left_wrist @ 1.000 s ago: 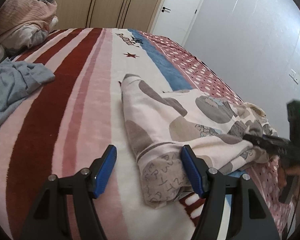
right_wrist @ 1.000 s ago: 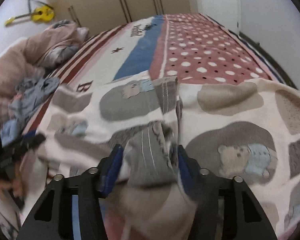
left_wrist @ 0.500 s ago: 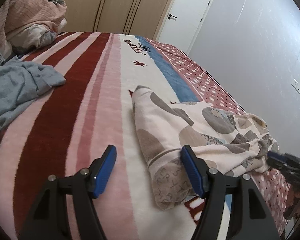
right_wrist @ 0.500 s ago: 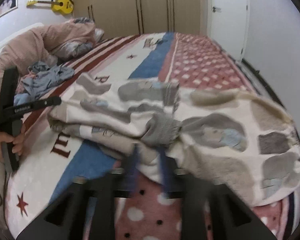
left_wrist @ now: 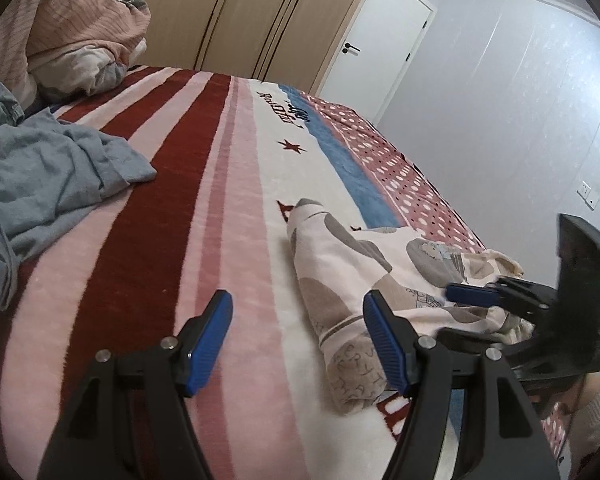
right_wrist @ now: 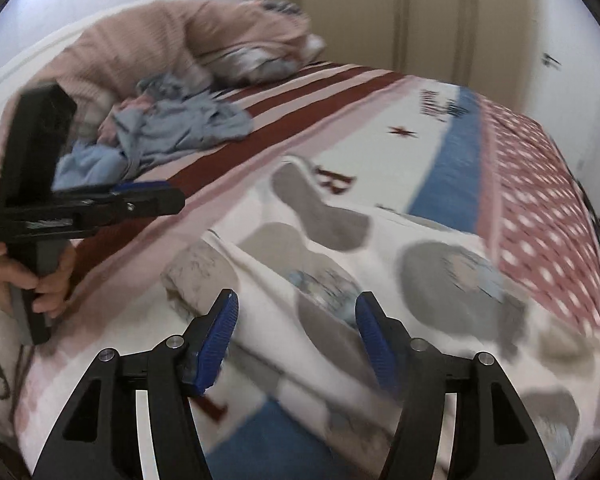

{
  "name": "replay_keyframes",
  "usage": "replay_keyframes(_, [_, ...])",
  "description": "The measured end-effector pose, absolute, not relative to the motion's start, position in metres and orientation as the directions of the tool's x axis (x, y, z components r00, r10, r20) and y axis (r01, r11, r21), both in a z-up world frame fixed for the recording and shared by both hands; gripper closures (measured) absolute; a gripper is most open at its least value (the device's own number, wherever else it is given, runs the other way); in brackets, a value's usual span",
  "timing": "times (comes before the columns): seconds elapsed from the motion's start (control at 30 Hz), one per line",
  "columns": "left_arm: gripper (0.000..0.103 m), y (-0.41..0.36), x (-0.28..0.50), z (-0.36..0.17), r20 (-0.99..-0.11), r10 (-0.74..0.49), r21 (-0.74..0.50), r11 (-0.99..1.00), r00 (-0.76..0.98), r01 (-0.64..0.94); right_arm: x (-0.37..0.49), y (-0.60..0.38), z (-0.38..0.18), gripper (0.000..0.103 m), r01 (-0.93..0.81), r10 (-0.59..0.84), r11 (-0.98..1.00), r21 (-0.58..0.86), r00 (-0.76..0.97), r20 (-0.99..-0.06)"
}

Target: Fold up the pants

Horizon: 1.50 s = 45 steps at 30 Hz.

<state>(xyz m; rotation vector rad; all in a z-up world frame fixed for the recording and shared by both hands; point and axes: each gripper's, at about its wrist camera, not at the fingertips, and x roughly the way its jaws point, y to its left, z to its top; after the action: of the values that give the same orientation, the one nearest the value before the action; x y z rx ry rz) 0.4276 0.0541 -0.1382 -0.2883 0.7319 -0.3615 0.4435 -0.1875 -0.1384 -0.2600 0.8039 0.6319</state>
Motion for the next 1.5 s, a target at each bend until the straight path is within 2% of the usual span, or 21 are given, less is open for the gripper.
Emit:
replay_keyframes(0.03, [0.039, 0.055, 0.428, -0.138, -0.594, -0.419, -0.381, 0.898, 0.687, 0.218, 0.446, -0.183, -0.142, 0.048, -0.625, 0.427, 0.780, 0.012, 0.520, -0.740])
replay_keyframes(0.07, [0.039, 0.057, 0.428, -0.138, -0.594, -0.422, -0.386, 0.897, 0.685, 0.218, 0.448, -0.179, -0.144, 0.061, -0.636, 0.436, 0.772, 0.018, 0.509, -0.742])
replay_keyframes(0.1, [0.039, 0.057, 0.428, -0.138, -0.594, -0.426, -0.390, 0.894, 0.683, 0.219, 0.448, -0.176, -0.146, 0.081, -0.649, 0.455, 0.760, 0.037, 0.490, -0.744])
replay_keyframes(0.17, [0.038, 0.058, 0.428, -0.139, -0.592, -0.433, -0.398, 0.890, 0.680, 0.221, 0.445, -0.175, -0.147, 0.095, -0.662, 0.471, 0.747, 0.056, 0.467, -0.749])
replay_keyframes(0.2, [0.038, 0.058, 0.428, -0.139, -0.592, -0.436, -0.399, 0.889, 0.678, 0.223, 0.441, -0.175, -0.146, 0.098, -0.670, 0.474, 0.740, 0.053, 0.464, -0.748])
replay_keyframes(0.6, [0.038, 0.037, 0.433, -0.150, -0.620, -0.437, -0.374, 0.895, 0.652, 0.244, 0.402, -0.179, -0.168, 0.101, -0.732, 0.520, 0.676, 0.084, 0.394, -0.758])
replay_keyframes(0.73, [0.038, 0.023, 0.436, -0.158, -0.616, -0.491, -0.408, 0.868, 0.616, 0.284, 0.395, -0.185, -0.173, 0.101, -0.736, 0.541, 0.667, 0.116, 0.372, -0.754])
replay_keyframes(0.83, [0.038, 0.009, 0.437, -0.162, -0.636, -0.493, -0.382, 0.870, 0.593, 0.313, 0.391, -0.190, -0.174, 0.101, -0.734, 0.553, 0.666, 0.133, 0.366, -0.749])
replay_keyframes(0.97, [0.035, 0.012, 0.436, -0.163, -0.648, -0.479, -0.377, 0.877, 0.592, 0.298, 0.391, -0.203, -0.167, 0.098, -0.696, 0.539, 0.702, 0.149, 0.383, -0.751])
replay_keyframes(1.03, [0.034, 0.017, 0.437, -0.164, -0.659, -0.458, -0.374, 0.888, 0.596, 0.268, 0.390, -0.218, -0.156, 0.083, -0.663, 0.534, 0.732, 0.159, 0.414, -0.737])
replay_keyframes(1.07, [0.034, 0.018, 0.438, -0.165, -0.665, -0.445, -0.366, 0.894, 0.600, 0.258, 0.390, -0.229, -0.147, 0.069, -0.638, 0.529, 0.753, 0.160, 0.444, -0.723])
replay_keyframes(1.1, [0.034, 0.019, 0.438, -0.164, -0.669, -0.432, -0.356, 0.901, 0.605, 0.250, 0.391, -0.239, -0.139, 0.059, -0.612, 0.523, 0.774, 0.161, 0.474, -0.708])
replay_keyframes(1.2, [0.034, 0.019, 0.436, -0.162, -0.669, -0.413, -0.337, 0.910, 0.618, 0.243, 0.401, -0.272, -0.115, 0.055, -0.500, 0.442, 0.857, 0.128, 0.584, -0.681])
replay_keyframes(1.27, [0.034, 0.019, 0.435, -0.161, -0.668, -0.404, -0.326, 0.914, 0.625, 0.242, 0.422, -0.295, -0.110, 0.047, -0.362, 0.328, 0.926, 0.111, 0.620, -0.713])
replay_keyframes(1.33, [0.034, 0.020, 0.434, -0.160, -0.663, -0.405, -0.328, 0.913, 0.629, 0.242, 0.443, -0.313, -0.113, 0.046, -0.258, 0.266, 0.958, 0.128, 0.622, -0.736])
replay_keyframes(1.43, [0.034, 0.023, 0.434, -0.159, -0.659, -0.411, -0.340, 0.910, 0.629, 0.238, 0.473, -0.328, -0.134, 0.045, -0.181, 0.220, 0.973, 0.140, 0.570, -0.792])
replay_keyframes(1.5, [0.034, 0.025, 0.435, -0.159, -0.658, -0.414, -0.348, 0.908, 0.629, 0.234, 0.486, -0.327, -0.148, 0.045, -0.210, 0.267, 0.961, 0.181, 0.520, -0.811])
